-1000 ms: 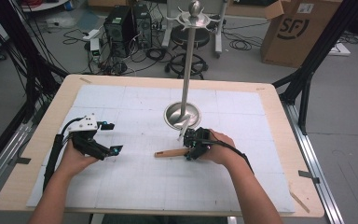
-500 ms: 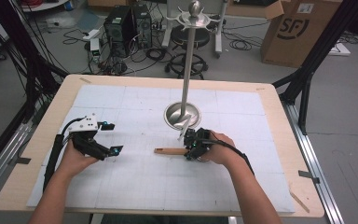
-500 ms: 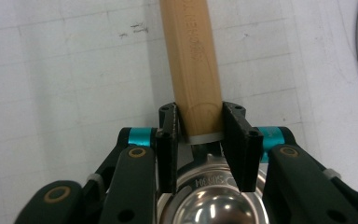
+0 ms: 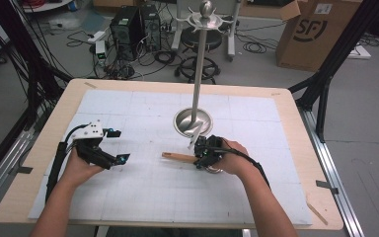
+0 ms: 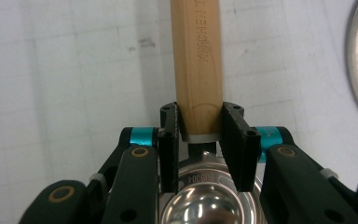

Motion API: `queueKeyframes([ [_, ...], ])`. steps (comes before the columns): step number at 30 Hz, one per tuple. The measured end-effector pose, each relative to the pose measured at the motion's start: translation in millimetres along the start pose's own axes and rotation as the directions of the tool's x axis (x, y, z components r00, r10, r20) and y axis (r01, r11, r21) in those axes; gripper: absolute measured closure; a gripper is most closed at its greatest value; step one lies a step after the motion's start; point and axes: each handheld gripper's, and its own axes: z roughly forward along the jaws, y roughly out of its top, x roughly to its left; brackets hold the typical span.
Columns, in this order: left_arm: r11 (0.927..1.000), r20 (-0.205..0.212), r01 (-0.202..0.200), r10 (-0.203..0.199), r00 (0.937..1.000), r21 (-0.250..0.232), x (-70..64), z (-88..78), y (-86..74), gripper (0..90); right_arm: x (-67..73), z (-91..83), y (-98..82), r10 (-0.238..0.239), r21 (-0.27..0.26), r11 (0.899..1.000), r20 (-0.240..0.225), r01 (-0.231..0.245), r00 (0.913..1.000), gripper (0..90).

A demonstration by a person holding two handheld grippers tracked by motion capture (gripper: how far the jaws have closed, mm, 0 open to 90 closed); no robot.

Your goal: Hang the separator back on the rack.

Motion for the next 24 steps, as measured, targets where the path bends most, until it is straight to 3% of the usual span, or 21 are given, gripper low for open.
queueKeyframes([
  [8, 1.0, -0.006, 0.005, -0.005, 1.0, -0.003, 1.2, -0.7, -0.2, 5.7, 0.7, -19.4, -2.1, 0.012, -0.09, 0.996, 0.048, -0.007, 0.9988, 69.2],
  [11, 1.0, -0.007, 0.001, -0.001, 1.0, -0.002, 0.5, -0.6, 0.2, 5.7, -1.9, -33.2, -6.2, 0.03, -0.16, 0.987, 0.062, -0.019, 0.9976, 69.2],
  [14, 1.0, -0.004, 0.0, 0.0, 1.0, -0.004, -0.5, -0.6, 0.4, 5.7, -5.3, -48.2, -11.8, 0.065, -0.241, 0.969, 0.077, -0.045, 0.9949, 69.2],
  [18, 1.0, -0.006, 0.002, -0.002, 1.0, 0.005, 0.3, 0.4, -0.2, 5.7, -10.8, -65.9, -20.8, 0.105, -0.349, 0.935, 0.079, -0.071, 0.9913, 69.1],
  [21, 1.0, -0.007, 0.001, -0.001, 1.0, -0.003, 0.4, -0.1, 0.1, 5.7, -13.8, -75.5, -27.3, 0.132, -0.397, 0.913, 0.084, -0.088, 0.9877, 69.1],
  [24, 1.0, -0.007, 0.004, -0.004, 1.0, 0.003, 1.0, 0.1, -0.5, 5.7, -16.2, -81.7, -32.2, 0.143, -0.427, 0.9, 0.094, -0.09, 0.9852, 69.1],
])
